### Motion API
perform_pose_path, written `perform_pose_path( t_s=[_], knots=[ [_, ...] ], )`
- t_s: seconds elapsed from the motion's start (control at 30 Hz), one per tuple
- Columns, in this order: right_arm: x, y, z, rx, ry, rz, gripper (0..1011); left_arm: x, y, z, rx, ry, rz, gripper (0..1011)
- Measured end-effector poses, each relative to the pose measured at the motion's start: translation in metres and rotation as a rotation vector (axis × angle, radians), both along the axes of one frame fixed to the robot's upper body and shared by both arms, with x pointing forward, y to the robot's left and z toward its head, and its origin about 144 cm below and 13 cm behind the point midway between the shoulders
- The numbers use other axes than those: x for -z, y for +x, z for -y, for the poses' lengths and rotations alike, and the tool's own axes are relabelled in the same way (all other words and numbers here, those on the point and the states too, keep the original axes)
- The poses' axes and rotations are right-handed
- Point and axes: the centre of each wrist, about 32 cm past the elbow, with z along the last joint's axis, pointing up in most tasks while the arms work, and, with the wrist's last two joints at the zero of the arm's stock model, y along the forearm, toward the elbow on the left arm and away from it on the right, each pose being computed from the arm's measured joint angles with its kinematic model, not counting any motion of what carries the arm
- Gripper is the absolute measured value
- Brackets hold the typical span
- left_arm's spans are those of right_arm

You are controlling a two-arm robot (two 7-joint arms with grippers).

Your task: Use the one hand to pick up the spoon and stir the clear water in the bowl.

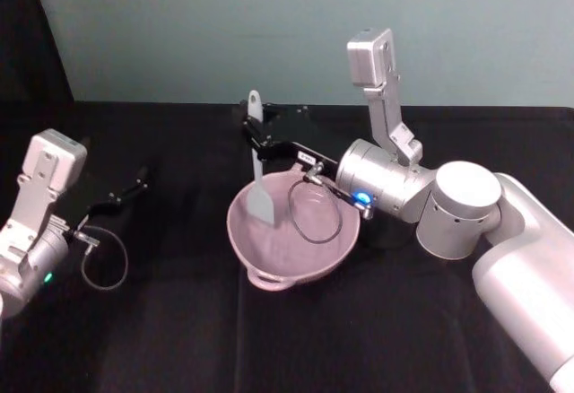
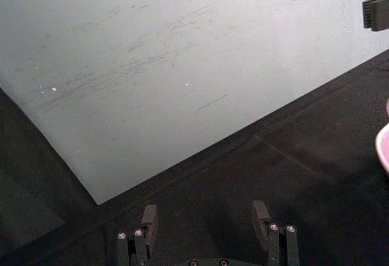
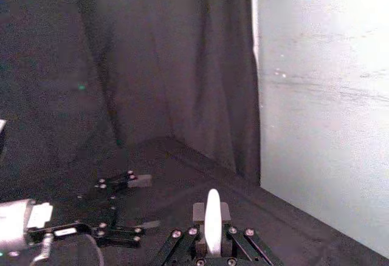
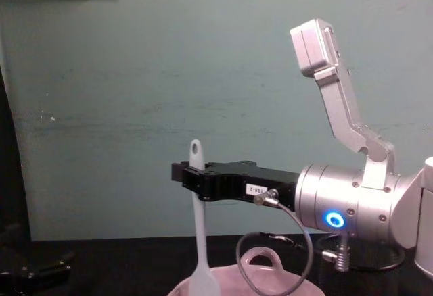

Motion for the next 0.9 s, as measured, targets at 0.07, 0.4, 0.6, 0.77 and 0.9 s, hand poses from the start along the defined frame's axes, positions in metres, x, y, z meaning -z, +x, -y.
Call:
perform_pose_path(
  t_s=[0.07,0.4,0.6,0.77,0.9],
  knots=[
    [0.000,0.002,0.002,0.007,-0.001,-0.002,120,0.000,0.000,0.000,0.000,0.000,0.000,1011],
    [-0.001,0.001,0.022,0.068,-0.007,0.001,119,0.000,0.000,0.000,0.000,0.000,0.000,1011],
    [-0.001,-0.011,0.034,0.082,-0.017,0.002,120,0.000,0.000,0.000,0.000,0.000,0.000,1011],
    [-0.002,-0.021,0.038,0.075,-0.011,0.004,120,0.000,0.000,0.000,0.000,0.000,0.000,1011],
    [-0.002,-0.028,0.035,0.048,0.013,0.001,120,0.000,0.000,0.000,0.000,0.000,0.000,1011]
  ],
)
